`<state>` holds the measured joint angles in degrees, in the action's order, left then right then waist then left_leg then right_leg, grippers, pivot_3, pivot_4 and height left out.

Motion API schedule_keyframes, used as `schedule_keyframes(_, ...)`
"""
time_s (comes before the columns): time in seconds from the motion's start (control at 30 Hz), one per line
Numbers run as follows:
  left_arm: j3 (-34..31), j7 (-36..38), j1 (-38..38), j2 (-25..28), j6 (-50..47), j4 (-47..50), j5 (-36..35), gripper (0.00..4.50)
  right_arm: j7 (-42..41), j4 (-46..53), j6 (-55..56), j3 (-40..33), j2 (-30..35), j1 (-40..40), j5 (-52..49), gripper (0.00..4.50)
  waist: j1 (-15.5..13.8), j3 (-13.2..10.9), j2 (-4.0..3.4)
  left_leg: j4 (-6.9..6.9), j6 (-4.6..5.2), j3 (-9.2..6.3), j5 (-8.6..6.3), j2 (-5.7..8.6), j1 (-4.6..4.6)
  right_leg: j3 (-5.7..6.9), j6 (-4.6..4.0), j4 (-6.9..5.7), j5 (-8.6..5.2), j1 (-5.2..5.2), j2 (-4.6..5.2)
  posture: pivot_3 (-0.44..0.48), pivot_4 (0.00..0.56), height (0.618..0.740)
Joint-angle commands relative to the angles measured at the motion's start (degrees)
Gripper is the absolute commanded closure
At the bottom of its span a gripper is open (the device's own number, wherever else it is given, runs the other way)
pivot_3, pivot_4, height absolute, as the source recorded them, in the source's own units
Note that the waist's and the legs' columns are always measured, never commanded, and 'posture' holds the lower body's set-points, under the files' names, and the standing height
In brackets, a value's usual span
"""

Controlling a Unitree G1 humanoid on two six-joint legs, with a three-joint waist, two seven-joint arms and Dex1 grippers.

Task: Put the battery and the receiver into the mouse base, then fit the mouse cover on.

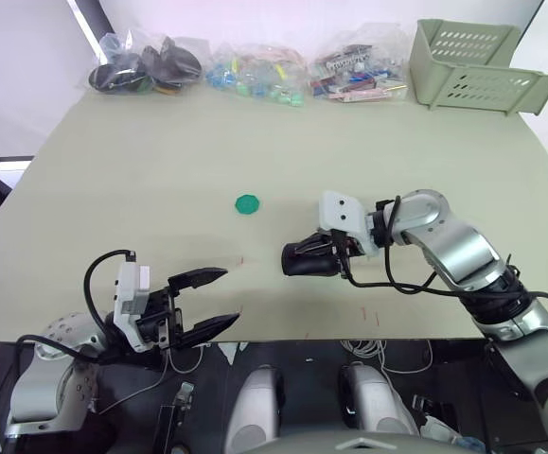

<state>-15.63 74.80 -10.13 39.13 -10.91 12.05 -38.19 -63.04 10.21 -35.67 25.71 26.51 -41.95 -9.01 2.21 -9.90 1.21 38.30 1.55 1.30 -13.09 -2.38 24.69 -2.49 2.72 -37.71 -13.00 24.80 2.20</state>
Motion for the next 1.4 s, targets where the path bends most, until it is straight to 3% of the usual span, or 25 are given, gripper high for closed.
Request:
schedule_keyframes(0.03, -0.8, 0.4, 0.3, 0.9, 0.3, 0.7, -0.5, 0.00, 1.3, 2.4, -0.3, -1.3, -0.3, 0.6, -0.8, 4.17, 0.0, 0.0, 0.00, 0.00, 0.00, 0.01, 0.00, 0.00, 0.01, 0.00, 0.00, 0.00, 0.00, 0.00, 0.00, 0.000, 0.150, 0.740)
schedule_keyframes(0.9, -0.6, 0.5, 0.6, 0.9, 0.2, 0.5, -0.4, 0.00, 3.3, 2.4, -2.8, -0.6, -0.5, 0.5, -3.1, 4.17, 0.0, 0.0, 0.00, 0.00, 0.00, 0.01, 0.00, 0.00, 0.00, -0.01, 0.00, 0.00, 0.00, 0.00, 0.00, 0.000, 0.150, 0.740)
schedule_keyframes(1.4, -0.3, 0.3, 0.6, 0.7, 0.3, 0.7, -0.2, 0.00, 4.9, -3.1, -1.5, 3.8, -0.3, 0.7, 2.4, 4.17, 0.0, 0.0, 0.00, 0.00, 0.00, 0.03, 0.00, 0.01, 0.00, 0.00, 0.00, 0.00, 0.00, 0.00, 0.00, 0.000, 0.150, 0.740)
